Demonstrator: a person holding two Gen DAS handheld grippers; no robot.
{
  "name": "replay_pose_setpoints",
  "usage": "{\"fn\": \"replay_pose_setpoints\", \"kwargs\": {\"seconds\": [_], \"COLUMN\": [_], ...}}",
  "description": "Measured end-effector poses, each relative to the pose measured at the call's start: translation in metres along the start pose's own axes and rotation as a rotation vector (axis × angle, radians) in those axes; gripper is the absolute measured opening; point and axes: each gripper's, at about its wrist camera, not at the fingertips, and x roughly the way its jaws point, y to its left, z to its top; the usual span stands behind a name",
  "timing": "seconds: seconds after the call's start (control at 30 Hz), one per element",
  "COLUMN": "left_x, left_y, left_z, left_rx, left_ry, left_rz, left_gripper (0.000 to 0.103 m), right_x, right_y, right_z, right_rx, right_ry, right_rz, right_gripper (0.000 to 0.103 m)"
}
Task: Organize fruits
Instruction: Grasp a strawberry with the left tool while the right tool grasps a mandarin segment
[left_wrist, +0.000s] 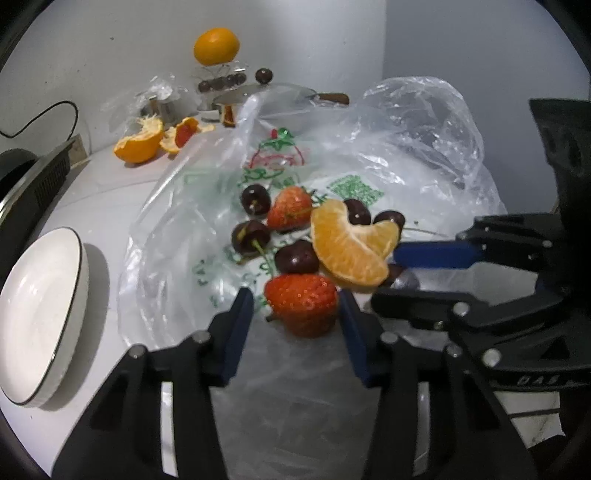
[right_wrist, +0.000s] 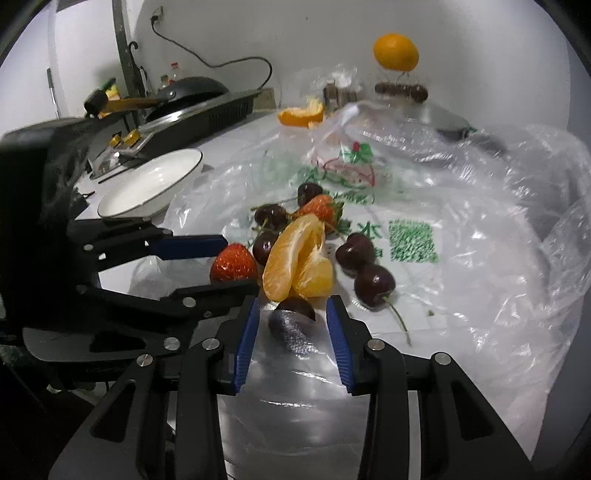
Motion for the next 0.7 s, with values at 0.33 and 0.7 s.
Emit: {"fn": "replay_pose_setpoints", "kwargs": {"seconds": [0.33, 0.7], "left_x": [0.010, -0.012], "left_y": [0.000, 0.011], "left_z": [0.004, 0.005], "left_rx": [0.021, -0.035], "left_ry": [0.010, -0.045], "left_rz": [-0.006, -0.035], "left_gripper": [0.047, 0.041], "right_x": [0.003, -0.015], "right_y": [-0.005, 0.014], "right_z": [0.001, 0.014], "right_rx": [0.083, 0.013], "right_ry": [0.027, -0.055], "right_rz": [0.013, -0.044], "right_gripper": [0.035, 0.034]}}
